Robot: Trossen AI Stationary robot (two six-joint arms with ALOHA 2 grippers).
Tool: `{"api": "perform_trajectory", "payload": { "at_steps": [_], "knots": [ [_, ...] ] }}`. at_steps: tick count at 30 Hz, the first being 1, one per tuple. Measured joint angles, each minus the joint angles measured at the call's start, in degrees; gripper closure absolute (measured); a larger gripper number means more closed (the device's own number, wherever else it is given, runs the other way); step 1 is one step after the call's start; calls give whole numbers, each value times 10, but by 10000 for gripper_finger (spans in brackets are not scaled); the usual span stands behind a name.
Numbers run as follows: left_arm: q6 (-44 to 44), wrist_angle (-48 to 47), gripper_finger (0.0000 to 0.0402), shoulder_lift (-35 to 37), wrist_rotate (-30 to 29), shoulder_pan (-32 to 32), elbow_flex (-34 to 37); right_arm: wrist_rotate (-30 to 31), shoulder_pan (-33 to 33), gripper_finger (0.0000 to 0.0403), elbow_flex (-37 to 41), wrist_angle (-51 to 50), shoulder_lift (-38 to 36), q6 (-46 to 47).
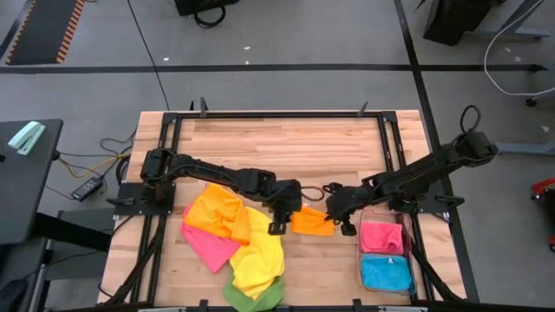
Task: Fold microfiber towels
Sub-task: Fold the orange towel
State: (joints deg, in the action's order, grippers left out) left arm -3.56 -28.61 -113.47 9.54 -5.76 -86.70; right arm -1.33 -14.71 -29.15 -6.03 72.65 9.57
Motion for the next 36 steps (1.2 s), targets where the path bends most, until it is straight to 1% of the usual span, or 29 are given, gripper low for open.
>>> {"api": "perform_trajectory", "payload": {
  "at_steps": [3, 6, 9, 11, 13, 15, 18, 22, 27, 30, 36],
  "knots": [
    [-21, 47, 237, 0, -3, 9, 0, 28, -18, 390, 0, 1, 12, 1],
    [-33, 91, 196, -7, -3, 16, 0, 52, -33, 390, -1, 11, 30, 3],
    [-37, 121, 152, -21, -3, 23, 0, 73, -44, 390, -1, 20, 43, 3],
    [-37, 124, 128, -25, -2, 29, 0, 87, -46, 390, -3, 18, 47, 4],
    [-38, 149, 110, -34, 1, 37, -1, 101, -47, 390, -10, 20, 51, 3],
    [-45, 146, 101, -43, 19, 45, 0, 112, -50, 391, -20, 18, 53, -4],
    [-48, 150, 98, -58, 47, 55, 0, 116, -54, 391, -27, 17, 56, -17],
    [-41, 148, 107, -79, 69, 60, 0, 116, -53, 391, -31, 20, 60, -13],
    [-28, 140, 122, -94, 136, 63, 0, 118, -53, 391, -31, 15, 62, 7],
    [-17, 144, 133, -94, 157, 68, 0, 117, -53, 391, -31, 17, 62, 7],
    [-28, 145, 149, -94, 273, 92, 0, 116, -53, 391, -31, 18, 62, 14]
  ]
}}
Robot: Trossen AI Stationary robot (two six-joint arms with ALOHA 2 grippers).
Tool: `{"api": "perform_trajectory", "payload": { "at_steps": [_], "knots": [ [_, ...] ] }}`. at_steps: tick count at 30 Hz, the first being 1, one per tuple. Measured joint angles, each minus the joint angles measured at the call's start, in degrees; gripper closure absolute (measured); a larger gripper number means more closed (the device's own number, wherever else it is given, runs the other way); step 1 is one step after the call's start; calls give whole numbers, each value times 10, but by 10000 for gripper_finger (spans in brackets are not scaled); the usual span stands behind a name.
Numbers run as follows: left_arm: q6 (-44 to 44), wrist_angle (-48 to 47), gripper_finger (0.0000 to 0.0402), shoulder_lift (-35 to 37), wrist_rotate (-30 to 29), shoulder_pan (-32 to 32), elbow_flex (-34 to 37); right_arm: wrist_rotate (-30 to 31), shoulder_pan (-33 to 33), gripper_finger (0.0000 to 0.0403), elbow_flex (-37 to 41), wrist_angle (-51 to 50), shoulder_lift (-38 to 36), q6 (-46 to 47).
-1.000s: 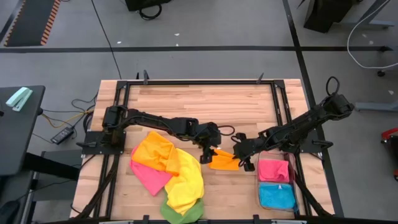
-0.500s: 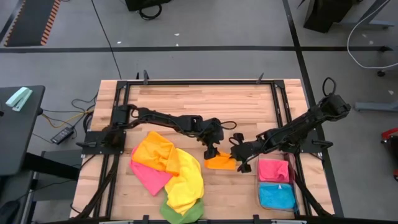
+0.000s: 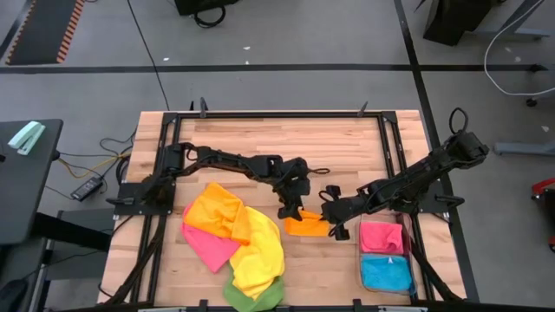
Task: Fold microfiber towels
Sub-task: Fold the orange towel
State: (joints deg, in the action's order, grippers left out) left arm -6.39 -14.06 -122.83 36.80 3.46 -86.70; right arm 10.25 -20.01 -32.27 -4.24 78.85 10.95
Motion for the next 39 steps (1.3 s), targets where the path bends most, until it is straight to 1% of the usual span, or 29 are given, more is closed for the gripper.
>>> {"api": "perform_trajectory", "payload": {
  "at_steps": [5, 9, 11, 14, 16, 18, 22, 27, 30, 34, 35, 37, 39],
  "knots": [
    [6, 3, 150, 0, 21, 0, 0, 0, 0, 391, 0, 0, 0, 22],
    [-2, 5, 135, -2, 16, -13, 0, 5, 1, 391, 0, 0, 0, 56],
    [4, 7, 125, -5, -4, -19, 0, 7, 2, 391, 0, 0, 0, 68],
    [19, 5, 117, -6, -53, -27, 0, 10, 4, 391, 0, 1, 0, 83],
    [26, 3, 119, -6, -78, -29, 0, 11, 4, 391, 0, 3, 0, 97],
    [28, 0, 127, -6, -84, -28, 0, 11, 4, 391, 0, 3, 0, 107],
    [40, -18, 163, -6, -86, -28, 0, 11, 4, 391, 0, 3, 0, 114],
    [45, -23, 227, -6, -87, -28, 0, 11, 4, 389, 0, 12, 0, 112],
    [44, -23, 276, -6, -89, -28, 0, 9, 4, 374, 0, 19, 0, 114],
    [42, -26, 364, -6, -112, -28, 0, 7, 4, 353, 0, 19, 0, 108],
    [41, -26, 380, -6, -112, -28, 0, 0, 4, 347, 0, 19, 0, 101],
    [41, -26, 386, -6, -112, -27, 0, -10, 4, 332, 0, 19, -1, 91],
    [41, -31, 378, -6, -112, -27, 0, -12, 5, 310, 0, 18, -10, 90]
  ]
}}
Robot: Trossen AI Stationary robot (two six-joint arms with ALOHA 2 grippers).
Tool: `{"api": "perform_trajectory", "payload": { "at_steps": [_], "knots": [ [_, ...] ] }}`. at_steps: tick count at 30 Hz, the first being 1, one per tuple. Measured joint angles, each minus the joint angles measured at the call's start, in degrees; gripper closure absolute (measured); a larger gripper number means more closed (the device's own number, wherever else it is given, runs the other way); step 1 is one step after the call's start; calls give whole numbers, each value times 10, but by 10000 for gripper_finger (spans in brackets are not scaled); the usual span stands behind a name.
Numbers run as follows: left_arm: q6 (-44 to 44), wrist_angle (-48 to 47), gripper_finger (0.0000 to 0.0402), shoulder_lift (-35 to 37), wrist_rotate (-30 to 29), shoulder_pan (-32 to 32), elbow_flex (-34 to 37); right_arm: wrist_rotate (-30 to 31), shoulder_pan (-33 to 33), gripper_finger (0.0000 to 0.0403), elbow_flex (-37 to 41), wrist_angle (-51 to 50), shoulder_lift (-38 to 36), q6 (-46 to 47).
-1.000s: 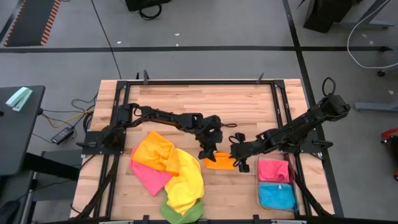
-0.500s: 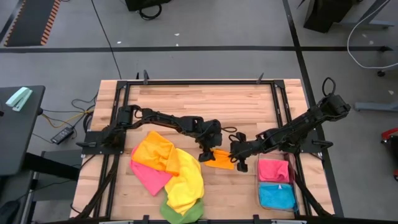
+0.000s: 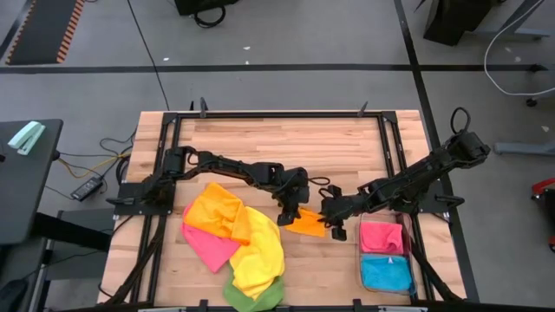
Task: Fold microfiber towels
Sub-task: Fold the orange towel
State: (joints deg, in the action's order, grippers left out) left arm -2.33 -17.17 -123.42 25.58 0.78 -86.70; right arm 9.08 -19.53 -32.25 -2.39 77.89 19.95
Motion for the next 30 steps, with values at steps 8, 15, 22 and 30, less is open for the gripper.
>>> {"api": "perform_trajectory", "payload": {
  "at_steps": [8, 15, 22, 30],
  "knots": [
    [-9, -8, 389, 0, 0, 0, 0, -1, 31, 187, -13, -2, -31, 22],
    [-16, -7, 375, 0, -1, -1, 0, -8, 52, 117, -9, 19, 18, 57],
    [-30, -8, 388, 0, -1, 0, 0, -46, 51, 110, -9, 72, 69, 50],
    [-34, -15, 378, 0, -1, 6, 0, -50, 56, 118, -9, 65, 22, 26]
  ]
}}
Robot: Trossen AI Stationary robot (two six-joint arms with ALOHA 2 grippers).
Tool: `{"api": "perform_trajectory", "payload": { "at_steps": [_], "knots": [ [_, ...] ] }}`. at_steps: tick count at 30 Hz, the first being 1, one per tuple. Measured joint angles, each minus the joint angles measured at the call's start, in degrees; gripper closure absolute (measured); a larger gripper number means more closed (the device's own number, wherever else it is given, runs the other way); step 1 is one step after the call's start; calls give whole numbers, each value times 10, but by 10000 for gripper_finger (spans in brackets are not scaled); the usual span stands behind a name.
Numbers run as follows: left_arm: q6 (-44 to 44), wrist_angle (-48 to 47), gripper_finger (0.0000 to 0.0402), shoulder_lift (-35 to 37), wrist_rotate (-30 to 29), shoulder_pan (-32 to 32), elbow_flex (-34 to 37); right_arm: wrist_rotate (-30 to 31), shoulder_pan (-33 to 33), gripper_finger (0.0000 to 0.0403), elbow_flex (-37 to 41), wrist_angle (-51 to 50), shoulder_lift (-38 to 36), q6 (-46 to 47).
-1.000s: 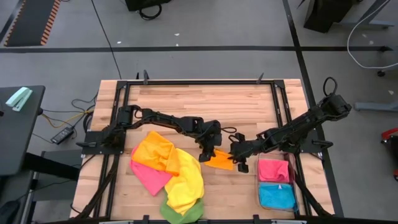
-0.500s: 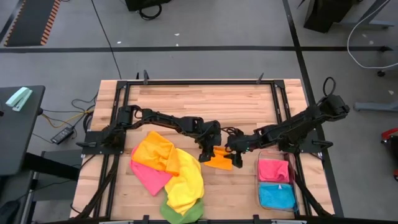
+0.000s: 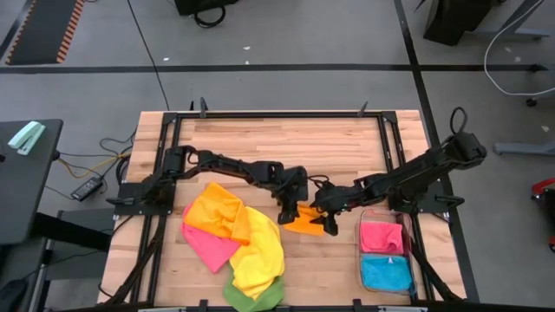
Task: Fold microfiber towels
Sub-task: Fold the orange towel
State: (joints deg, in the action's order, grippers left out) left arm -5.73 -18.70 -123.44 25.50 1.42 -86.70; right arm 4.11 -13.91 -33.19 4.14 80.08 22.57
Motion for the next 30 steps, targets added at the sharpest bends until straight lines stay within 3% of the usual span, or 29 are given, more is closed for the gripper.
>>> {"api": "perform_trajectory", "payload": {
  "at_steps": [8, 14, 20, 27, 30],
  "knots": [
    [-12, 4, 378, 0, 0, 3, 0, 49, 0, 118, 0, 8, 42, 4],
    [-12, 8, 379, 0, 0, 2, 0, 24, -1, 134, 0, 45, 80, 0],
    [-11, 9, 385, 0, 0, 2, 0, -7, 0, 217, 0, 50, 94, 0],
    [14, 13, 333, 0, -4, -9, 0, -16, 0, 354, 0, 48, 94, -15],
    [15, 13, 303, 0, -4, -11, 0, -34, 4, 389, 0, 48, 94, -25]
  ]
}}
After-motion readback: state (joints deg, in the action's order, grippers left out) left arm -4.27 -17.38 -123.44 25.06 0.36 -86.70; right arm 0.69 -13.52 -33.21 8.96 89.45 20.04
